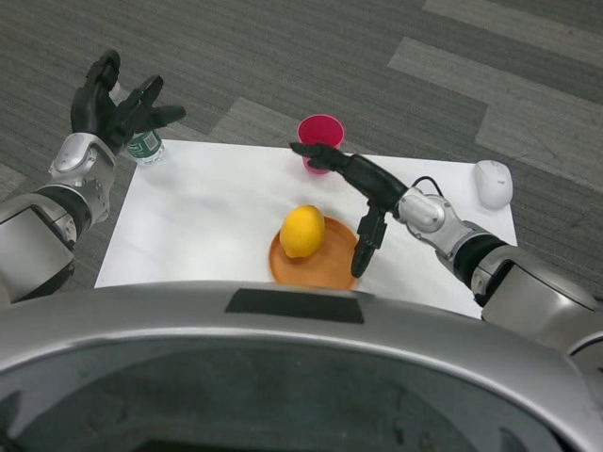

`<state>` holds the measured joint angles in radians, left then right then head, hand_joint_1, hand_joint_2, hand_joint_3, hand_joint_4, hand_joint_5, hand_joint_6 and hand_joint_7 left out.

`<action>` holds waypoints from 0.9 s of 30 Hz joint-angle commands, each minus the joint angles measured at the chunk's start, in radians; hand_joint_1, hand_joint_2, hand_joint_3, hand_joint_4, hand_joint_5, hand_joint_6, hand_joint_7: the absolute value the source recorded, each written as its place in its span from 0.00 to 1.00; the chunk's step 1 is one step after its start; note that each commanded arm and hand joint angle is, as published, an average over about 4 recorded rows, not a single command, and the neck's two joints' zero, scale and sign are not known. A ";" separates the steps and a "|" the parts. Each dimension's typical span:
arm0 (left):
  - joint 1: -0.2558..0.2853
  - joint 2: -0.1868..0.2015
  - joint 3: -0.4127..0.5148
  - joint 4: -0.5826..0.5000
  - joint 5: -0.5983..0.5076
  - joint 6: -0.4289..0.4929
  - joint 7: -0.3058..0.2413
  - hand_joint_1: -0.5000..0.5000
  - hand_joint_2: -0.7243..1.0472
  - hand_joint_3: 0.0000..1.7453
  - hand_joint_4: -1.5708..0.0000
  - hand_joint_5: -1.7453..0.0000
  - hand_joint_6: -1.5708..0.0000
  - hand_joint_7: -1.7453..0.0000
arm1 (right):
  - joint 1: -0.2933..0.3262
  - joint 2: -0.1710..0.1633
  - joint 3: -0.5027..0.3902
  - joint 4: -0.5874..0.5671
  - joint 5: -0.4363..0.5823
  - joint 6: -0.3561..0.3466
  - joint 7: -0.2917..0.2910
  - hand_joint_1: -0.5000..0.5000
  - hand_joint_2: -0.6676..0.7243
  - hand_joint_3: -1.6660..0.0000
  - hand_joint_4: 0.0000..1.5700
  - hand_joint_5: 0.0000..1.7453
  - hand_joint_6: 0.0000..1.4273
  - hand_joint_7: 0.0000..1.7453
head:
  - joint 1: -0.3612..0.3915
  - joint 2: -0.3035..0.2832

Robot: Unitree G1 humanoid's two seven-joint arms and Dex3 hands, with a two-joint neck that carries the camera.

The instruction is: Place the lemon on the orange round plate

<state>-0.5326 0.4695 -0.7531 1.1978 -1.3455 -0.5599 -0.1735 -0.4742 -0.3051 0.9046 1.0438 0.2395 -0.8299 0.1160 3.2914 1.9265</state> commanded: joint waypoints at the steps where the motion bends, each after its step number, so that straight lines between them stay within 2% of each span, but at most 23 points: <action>1: -0.004 -0.005 0.009 0.000 -0.004 0.006 -0.003 1.00 0.90 0.04 0.64 1.00 0.90 1.00 | 0.032 -0.013 -0.090 -0.015 0.008 -0.054 -0.012 0.67 0.73 0.95 0.00 0.33 0.00 0.03 | -0.008 0.017; 4: -0.006 -0.006 0.009 -0.001 -0.003 0.006 -0.003 1.00 0.90 0.00 0.64 1.00 0.90 1.00 | 0.068 -0.015 -0.196 -0.038 0.008 -0.083 -0.015 0.67 0.69 0.95 0.00 0.33 0.00 0.03 | -0.013 0.035; 12: -0.007 -0.005 0.021 -0.011 -0.003 0.005 -0.004 1.00 0.90 0.04 0.64 1.00 0.90 1.00 | 0.142 -0.003 -0.496 -0.095 0.024 -0.121 -0.028 0.71 0.64 0.95 0.00 0.33 0.00 0.04 | -0.035 0.118; 16: 0.000 -0.004 0.028 -0.020 -0.003 0.003 -0.005 1.00 0.90 0.00 0.65 1.00 0.90 1.00 | 0.158 0.005 -0.581 -0.102 0.039 -0.140 -0.057 0.72 0.60 0.95 0.00 0.33 0.00 0.04 | -0.037 0.173; 22: 0.026 0.004 0.050 -0.051 -0.001 0.001 -0.006 1.00 0.90 0.03 0.67 1.00 0.92 1.00 | 0.173 0.018 -0.684 -0.108 0.052 -0.154 -0.086 0.75 0.55 0.90 0.00 0.33 0.00 0.04 | -0.030 0.269; 27: 0.049 0.015 0.065 -0.071 -0.001 0.001 -0.007 1.00 0.90 0.00 0.69 1.00 0.93 1.00 | 0.180 0.027 -0.748 -0.108 0.052 -0.155 -0.101 0.75 0.55 0.90 0.00 0.33 0.00 0.01 | -0.038 0.341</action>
<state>-0.4948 0.4714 -0.7022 1.1345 -1.3450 -0.5573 -0.1757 -0.3030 -0.2830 0.1786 0.9423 0.2819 -0.9710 0.0246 3.2557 2.2533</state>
